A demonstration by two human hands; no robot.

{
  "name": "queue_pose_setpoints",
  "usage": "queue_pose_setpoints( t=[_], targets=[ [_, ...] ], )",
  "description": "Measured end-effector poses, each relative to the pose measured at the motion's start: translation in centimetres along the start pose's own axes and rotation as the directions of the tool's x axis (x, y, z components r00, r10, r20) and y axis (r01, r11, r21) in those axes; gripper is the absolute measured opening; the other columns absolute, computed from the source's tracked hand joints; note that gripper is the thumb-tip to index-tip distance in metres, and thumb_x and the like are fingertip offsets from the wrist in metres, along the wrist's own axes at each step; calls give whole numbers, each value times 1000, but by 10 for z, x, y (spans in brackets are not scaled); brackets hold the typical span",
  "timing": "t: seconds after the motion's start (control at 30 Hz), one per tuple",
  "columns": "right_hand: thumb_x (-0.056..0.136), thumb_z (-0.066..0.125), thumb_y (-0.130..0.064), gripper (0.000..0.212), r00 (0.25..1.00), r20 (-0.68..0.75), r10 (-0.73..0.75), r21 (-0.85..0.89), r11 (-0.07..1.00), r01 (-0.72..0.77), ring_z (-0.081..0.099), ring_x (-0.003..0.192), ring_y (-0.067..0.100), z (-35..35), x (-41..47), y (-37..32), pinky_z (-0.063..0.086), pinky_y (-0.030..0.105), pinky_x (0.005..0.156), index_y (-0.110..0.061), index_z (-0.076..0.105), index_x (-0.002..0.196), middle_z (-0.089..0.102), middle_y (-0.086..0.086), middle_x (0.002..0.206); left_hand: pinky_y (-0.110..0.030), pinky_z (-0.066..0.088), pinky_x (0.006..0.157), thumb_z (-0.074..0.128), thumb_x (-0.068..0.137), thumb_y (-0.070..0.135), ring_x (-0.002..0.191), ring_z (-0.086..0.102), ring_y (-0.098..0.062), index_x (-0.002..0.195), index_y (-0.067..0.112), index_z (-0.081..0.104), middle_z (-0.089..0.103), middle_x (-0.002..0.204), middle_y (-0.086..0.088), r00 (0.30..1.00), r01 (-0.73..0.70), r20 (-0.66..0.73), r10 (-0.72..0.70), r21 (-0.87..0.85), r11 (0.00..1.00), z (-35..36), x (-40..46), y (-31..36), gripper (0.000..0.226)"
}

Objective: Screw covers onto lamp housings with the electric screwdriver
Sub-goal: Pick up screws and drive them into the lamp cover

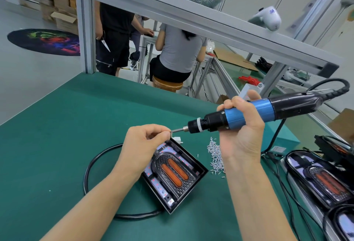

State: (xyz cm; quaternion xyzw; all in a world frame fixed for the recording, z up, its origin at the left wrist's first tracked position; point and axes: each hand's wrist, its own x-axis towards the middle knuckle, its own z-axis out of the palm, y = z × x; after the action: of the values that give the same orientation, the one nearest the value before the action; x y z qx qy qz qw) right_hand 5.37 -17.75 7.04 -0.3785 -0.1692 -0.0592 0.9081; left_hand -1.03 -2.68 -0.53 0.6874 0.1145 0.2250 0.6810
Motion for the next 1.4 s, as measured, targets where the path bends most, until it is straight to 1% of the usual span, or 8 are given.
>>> queue_pose_setpoints(
  t=[0.1,0.27,0.5,0.8,0.9,1.0,1.1,1.4],
  targets=[
    [85,53,7,31,1000,-1,8,53,999,-8,56,57,12,0,0,-3,50,26,67,-20,52,100,56,-4,64,-8,47,65,66,84,0,65,63,-2,78,12,71,72,70,2,999,40,-8,-41,-125,991,-2,-2,2,14],
    [85,52,6,31,1000,10,-3,68,998,2,57,56,11,2,0,-6,50,26,68,-21,52,99,56,-6,62,-10,48,65,73,74,-1,71,65,-4,91,10,72,73,79,0,989,115,123,-84,-269,956,-2,-6,7,20],
    [77,58,3,32,1000,6,16,106,994,-16,56,57,11,3,-1,-7,51,26,67,-21,53,98,55,-5,65,-13,50,60,74,73,-5,59,63,-6,73,9,74,72,68,-3,992,125,61,-112,-264,956,7,-7,12,14],
    [78,57,4,32,999,17,34,122,992,-35,56,58,10,-1,-1,-14,51,26,66,-21,54,98,55,-3,66,-5,42,58,73,77,3,54,57,6,70,22,73,68,61,16,998,-62,9,61,116,991,2,-10,15,20],
    [75,59,2,33,999,24,39,120,992,-42,55,58,11,0,-1,-14,51,26,65,-21,54,97,54,-3,66,-11,45,64,73,77,6,57,57,4,71,25,73,68,62,18,996,-86,12,85,205,975,3,-11,16,20],
    [75,58,3,33,998,31,46,102,994,-49,55,58,11,0,-2,-14,51,26,66,-21,54,97,53,-3,66,-20,49,68,74,77,10,60,59,2,68,30,72,68,64,16,994,-107,14,107,247,963,4,-13,18,22],
    [75,58,3,32,999,28,43,93,995,-45,55,58,11,-2,-3,-15,51,26,66,-21,54,97,53,-3,67,-22,50,70,74,77,10,61,60,0,68,28,73,69,65,15,995,-97,24,94,227,969,5,-14,20,21],
    [75,58,3,33,999,37,38,51,998,-40,55,58,12,-2,-3,-16,51,27,65,-20,53,97,53,-2,66,-8,42,67,73,78,11,68,60,3,70,32,71,68,68,20,987,-158,36,155,313,937,2,-15,16,23]
  ],
)
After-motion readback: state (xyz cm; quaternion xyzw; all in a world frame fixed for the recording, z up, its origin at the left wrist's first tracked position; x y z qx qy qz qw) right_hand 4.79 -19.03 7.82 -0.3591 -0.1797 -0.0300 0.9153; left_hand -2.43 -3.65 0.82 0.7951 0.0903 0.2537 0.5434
